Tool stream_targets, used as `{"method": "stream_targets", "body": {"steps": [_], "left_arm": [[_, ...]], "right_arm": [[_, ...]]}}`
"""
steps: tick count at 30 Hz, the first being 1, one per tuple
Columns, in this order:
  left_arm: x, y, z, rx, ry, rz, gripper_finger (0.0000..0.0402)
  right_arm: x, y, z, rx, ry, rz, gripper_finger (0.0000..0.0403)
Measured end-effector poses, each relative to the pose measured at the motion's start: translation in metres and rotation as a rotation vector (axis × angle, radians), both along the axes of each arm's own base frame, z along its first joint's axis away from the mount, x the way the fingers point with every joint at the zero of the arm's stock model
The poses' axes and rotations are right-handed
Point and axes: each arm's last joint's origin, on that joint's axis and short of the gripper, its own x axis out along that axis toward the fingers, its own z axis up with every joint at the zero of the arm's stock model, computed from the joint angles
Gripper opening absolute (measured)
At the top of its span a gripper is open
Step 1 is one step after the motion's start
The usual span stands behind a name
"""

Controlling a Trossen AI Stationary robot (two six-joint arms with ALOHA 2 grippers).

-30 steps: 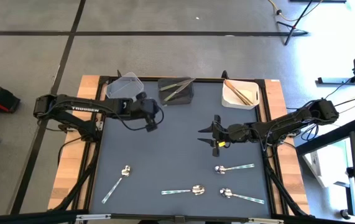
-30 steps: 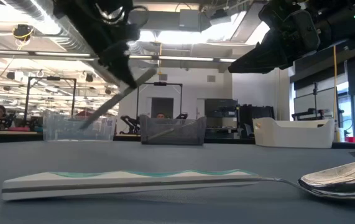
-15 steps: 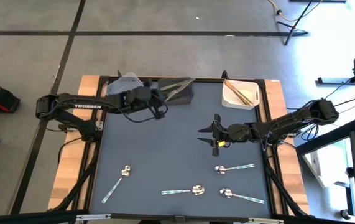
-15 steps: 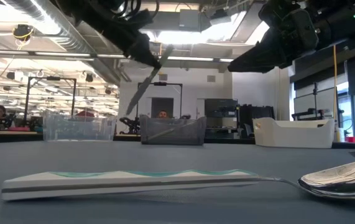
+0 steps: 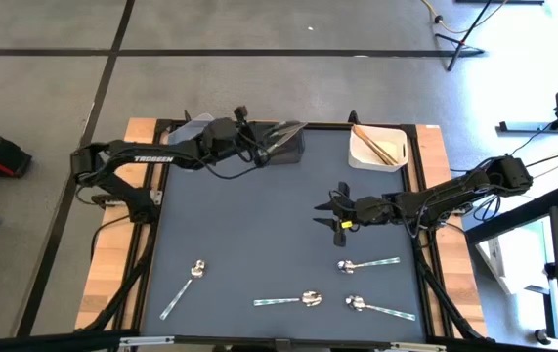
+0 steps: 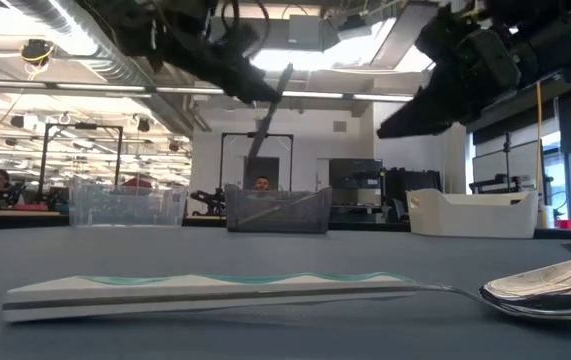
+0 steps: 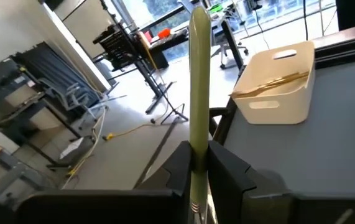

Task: Sort silverware by color (type)
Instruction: Put the green table knife into the black bin, then put the top right green patterned spoon into the transparent bin

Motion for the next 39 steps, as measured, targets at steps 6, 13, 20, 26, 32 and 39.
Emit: {"method": "stream_targets", "body": {"steps": [6,13,20,26,32,39], "left_arm": [[0.008,0.029,-0.027,-0.036,-0.028,0.009,0.0037],[0.01,0.051,-0.064,-0.089,0.06,0.07,0.0037],[0.008,0.053,-0.063,-0.127,0.03,0.119,0.0088],[0.011,0.026,-0.04,-0.158,-0.023,0.097,0.013],[0.008,-0.029,-0.005,-0.174,-0.023,-0.048,0.0132],[-0.001,-0.118,-0.003,-0.274,0.005,-0.311,0.0133]], "right_arm": [[-0.004,-0.001,-0.006,0.05,0.069,-0.035,0.0144],[-0.003,-0.001,-0.012,0.067,0.107,-0.051,0.0144],[0.001,0.001,-0.021,0.096,0.134,-0.035,0.0144],[0.001,0.001,-0.021,0.083,0.132,-0.026,0.0144],[0.0,0.001,-0.013,0.043,0.117,0.008,0.0144],[-0.009,0.017,0.012,0.049,0.219,0.122,0.0144]]}}
